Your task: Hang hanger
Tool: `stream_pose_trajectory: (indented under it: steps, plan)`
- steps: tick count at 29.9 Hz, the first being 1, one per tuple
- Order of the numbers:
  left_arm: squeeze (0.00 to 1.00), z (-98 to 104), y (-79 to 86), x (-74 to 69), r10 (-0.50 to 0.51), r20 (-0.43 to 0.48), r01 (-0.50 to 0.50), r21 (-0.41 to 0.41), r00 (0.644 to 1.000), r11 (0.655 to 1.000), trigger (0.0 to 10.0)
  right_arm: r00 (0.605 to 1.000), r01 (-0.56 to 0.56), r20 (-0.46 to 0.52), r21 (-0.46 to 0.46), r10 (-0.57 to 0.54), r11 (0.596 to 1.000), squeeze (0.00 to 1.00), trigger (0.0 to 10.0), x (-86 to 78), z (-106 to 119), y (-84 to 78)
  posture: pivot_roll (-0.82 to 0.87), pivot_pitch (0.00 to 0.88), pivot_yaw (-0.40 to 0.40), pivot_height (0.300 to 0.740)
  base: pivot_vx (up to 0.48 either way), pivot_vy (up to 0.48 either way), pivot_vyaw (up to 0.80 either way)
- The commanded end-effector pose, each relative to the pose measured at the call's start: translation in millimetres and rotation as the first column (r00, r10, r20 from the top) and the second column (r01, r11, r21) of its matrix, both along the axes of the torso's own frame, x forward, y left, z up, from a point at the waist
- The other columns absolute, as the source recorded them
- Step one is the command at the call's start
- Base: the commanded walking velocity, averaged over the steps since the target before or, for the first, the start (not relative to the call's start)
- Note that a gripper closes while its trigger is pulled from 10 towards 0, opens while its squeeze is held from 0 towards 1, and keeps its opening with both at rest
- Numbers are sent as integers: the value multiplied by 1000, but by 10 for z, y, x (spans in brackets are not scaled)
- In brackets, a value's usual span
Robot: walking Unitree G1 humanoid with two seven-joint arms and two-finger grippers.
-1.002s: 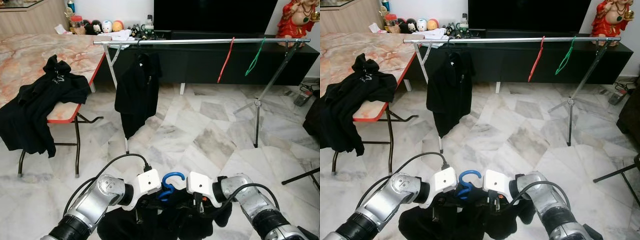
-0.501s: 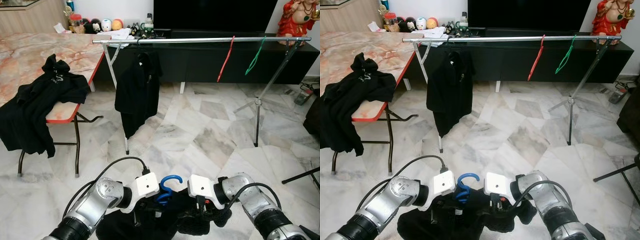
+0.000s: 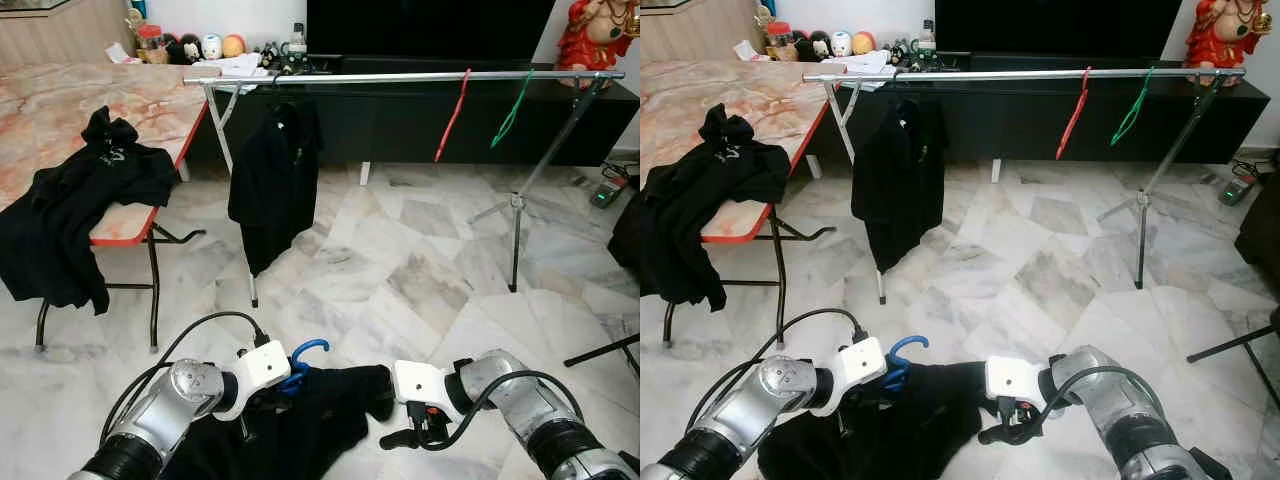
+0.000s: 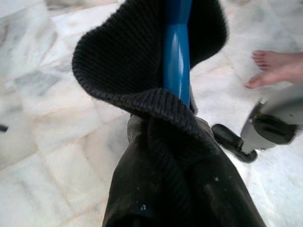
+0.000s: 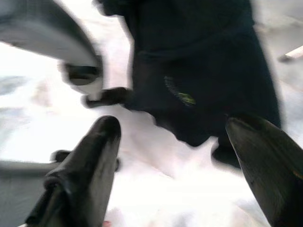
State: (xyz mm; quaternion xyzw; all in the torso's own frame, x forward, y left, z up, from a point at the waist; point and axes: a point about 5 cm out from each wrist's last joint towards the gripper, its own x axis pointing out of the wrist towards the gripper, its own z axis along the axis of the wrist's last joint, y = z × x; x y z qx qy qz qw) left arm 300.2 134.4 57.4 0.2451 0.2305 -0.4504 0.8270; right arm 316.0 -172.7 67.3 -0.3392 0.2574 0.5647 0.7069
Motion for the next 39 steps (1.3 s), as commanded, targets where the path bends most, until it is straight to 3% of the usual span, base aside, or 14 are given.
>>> stream_pose_trajectory:
  steps: [1,2,3,5,7,9,10,11,16,17,20,22,27,39]
  plan:
    - [0,43,47,47,61,53,-59,-35,997,998,3765,990,126,60,23,-127,992,0,10000,85,55,-96,67,100,-26,740,0,0,0]
    - [0,56,61,74,111,76,-107,-54,991,993,8980,975,201,87,50,-205,978,0,10000,114,58,-138,66,100,-26,740,0,0,0]
    - [0,56,61,74,111,76,-107,-54,991,993,8980,975,201,87,50,-205,978,0,10000,114,58,-138,66,100,-26,740,0,0,0]
    - [0,81,84,113,206,113,-194,-111,972,975,10000,901,410,101,116,-421,905,0,10000,147,2,-252,60,99,-27,740,0,0,0]
    - [0,114,83,104,269,145,-241,-184,952,953,10000,761,626,61,190,-645,756,0,10000,70,-210,-327,56,96,-28,740,0,0,0]
    - [0,129,90,98,298,178,-262,-202,938,944,10000,671,722,11,221,-742,656,0,10000,-11,-348,-351,57,95,-28,740,0,0,0]
    - [0,115,109,90,357,182,-314,-227,916,922,10000,576,802,-59,230,-815,551,0,10000,-142,-524,-362,60,90,-25,740,0,0,0]
    - [0,115,109,90,357,182,-314,-227,916,922,10000,576,802,-59,230,-815,551,0,10000,-142,-524,-362,60,90,-25,740,0,0,0]
    - [0,60,152,11,491,162,-428,-311,856,848,10000,-23,991,-288,121,-957,-60,0,10000,-743,-1102,-504,61,54,-14,740,0,0,0]
    - [0,60,152,11,491,162,-428,-311,856,848,10000,-23,991,-288,121,-957,-60,0,10000,-743,-1102,-504,61,54,-14,740,0,0,0]
    - [0,50,179,-38,527,169,-454,-336,833,825,10000,-221,963,-379,59,-898,-262,0,10000,-978,-1271,-470,56,35,-5,740,0,0,0]
    - [0,45,187,-72,548,161,-469,-356,821,808,10000,-278,955,-364,-9,-889,-295,0,10000,-1163,-1393,-414,59,23,-5,740,0,0,0]
    - [0,49,166,-115,547,152,-471,-355,823,807,10000,-232,972,-313,-61,-921,-225,0,10000,-1335,-1494,-344,69,0,9,740,275,0,0]
    - [0,-3,136,-123,533,144,-469,-325,834,821,10000,-229,973,-294,-103,-928,-207,0,10000,-1479,-1561,-337,63,0,13,740,480,0,0]
